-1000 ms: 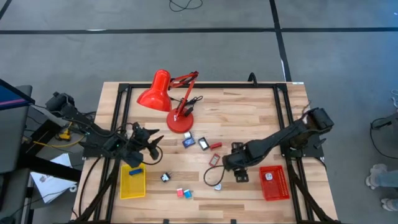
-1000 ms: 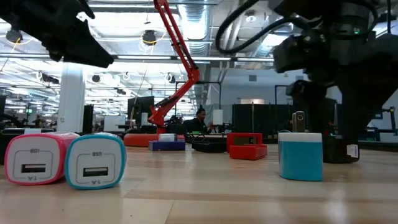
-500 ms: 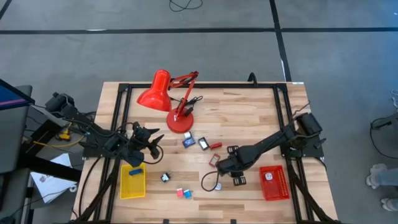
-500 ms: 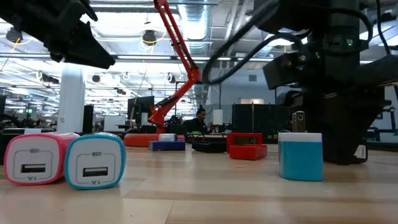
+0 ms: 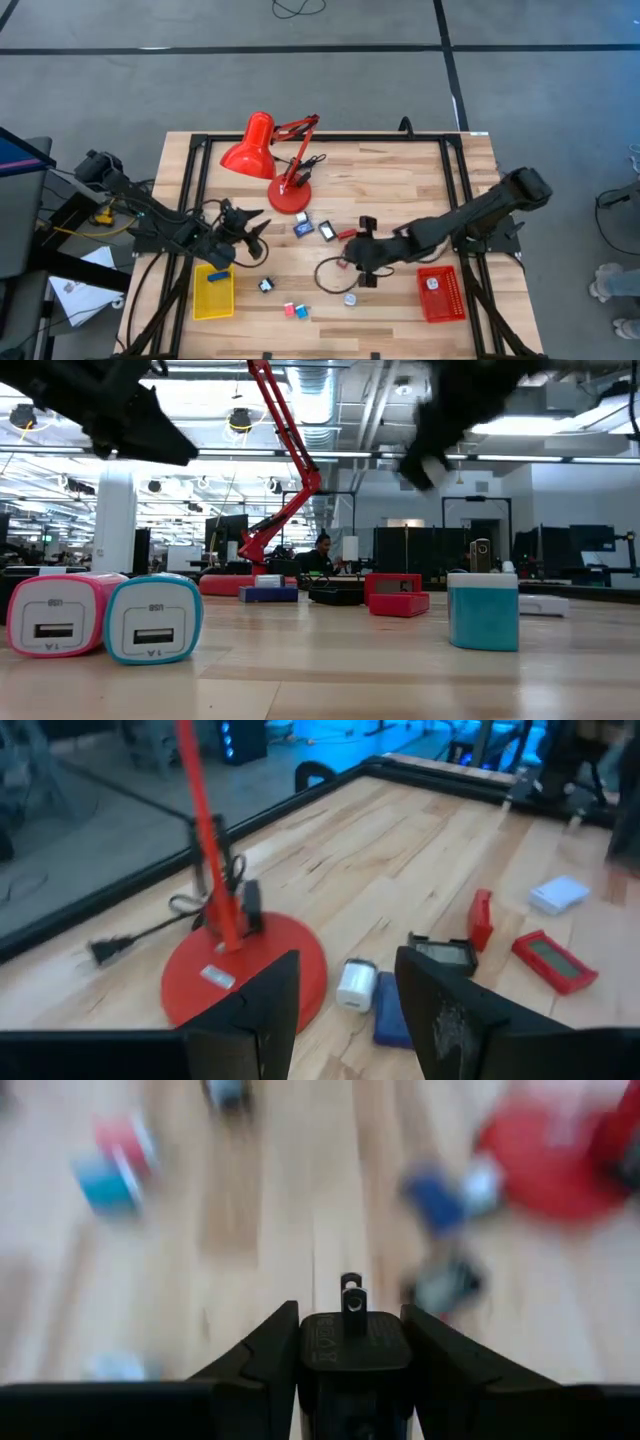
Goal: Pick & Place Office items
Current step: Put the right black charger adapter into the red bin
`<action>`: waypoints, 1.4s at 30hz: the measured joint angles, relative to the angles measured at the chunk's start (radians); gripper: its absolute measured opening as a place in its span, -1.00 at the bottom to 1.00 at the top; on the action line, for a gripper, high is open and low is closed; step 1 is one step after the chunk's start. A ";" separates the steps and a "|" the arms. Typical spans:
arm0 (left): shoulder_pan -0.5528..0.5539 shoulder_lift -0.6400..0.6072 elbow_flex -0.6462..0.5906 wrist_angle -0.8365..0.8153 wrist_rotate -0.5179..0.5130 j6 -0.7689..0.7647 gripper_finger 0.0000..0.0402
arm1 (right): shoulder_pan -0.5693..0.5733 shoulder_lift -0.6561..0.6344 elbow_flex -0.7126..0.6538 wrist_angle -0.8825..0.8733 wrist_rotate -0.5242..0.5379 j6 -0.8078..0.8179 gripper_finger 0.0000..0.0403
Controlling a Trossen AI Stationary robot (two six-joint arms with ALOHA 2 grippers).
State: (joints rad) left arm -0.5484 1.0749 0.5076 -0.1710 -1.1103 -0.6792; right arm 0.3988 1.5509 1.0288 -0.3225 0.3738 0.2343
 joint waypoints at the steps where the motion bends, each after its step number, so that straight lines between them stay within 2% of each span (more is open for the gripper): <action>1: 0.000 0.026 0.000 0.055 -0.001 0.048 -0.21 | 0.001 -0.028 -0.029 0.096 0.017 -0.029 -0.32; 5: 0.021 0.148 0.000 0.364 -0.008 0.249 -0.19 | -0.003 -0.099 -0.130 0.465 0.052 -0.166 -0.32; 10: 0.051 0.302 0.000 0.733 0.021 0.547 -0.17 | -0.024 -0.071 -0.185 0.818 0.047 -0.222 -0.32; 14: 0.082 0.428 0.000 1.018 0.156 0.765 -0.18 | -0.041 -0.022 -0.185 0.936 -0.030 -0.150 -0.32; 18: 0.099 0.520 0.001 1.214 0.287 0.982 -0.19 | -0.047 0.028 -0.185 0.933 -0.061 -0.132 -0.32; 23: 0.120 0.535 0.001 1.207 0.360 1.043 -0.19 | -0.049 0.100 -0.233 1.011 -0.060 -0.119 -0.32; 28: 0.108 0.535 0.001 1.185 0.363 1.042 -0.19 | -0.062 0.162 -0.386 1.302 -0.059 -0.069 -0.32; 31: 0.108 0.535 0.001 1.182 0.367 1.042 -0.19 | -0.061 0.226 -0.448 1.420 -0.055 -0.069 -0.32; 34: 0.119 0.535 0.001 1.183 0.367 1.042 -0.19 | -0.063 0.323 -0.456 1.476 -0.059 -0.073 -0.32; 39: 0.141 0.535 0.001 1.183 0.366 1.042 -0.19 | -0.092 0.495 -0.439 1.718 -0.116 -0.072 -0.32; 42: 0.150 0.535 0.001 1.183 0.366 1.042 -0.19 | -0.105 0.572 -0.433 1.780 -0.121 -0.068 -0.32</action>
State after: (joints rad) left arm -0.3982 1.6096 0.5083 1.0115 -0.7441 0.3626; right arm 0.2937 2.1228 0.5958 1.4577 0.2529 0.1661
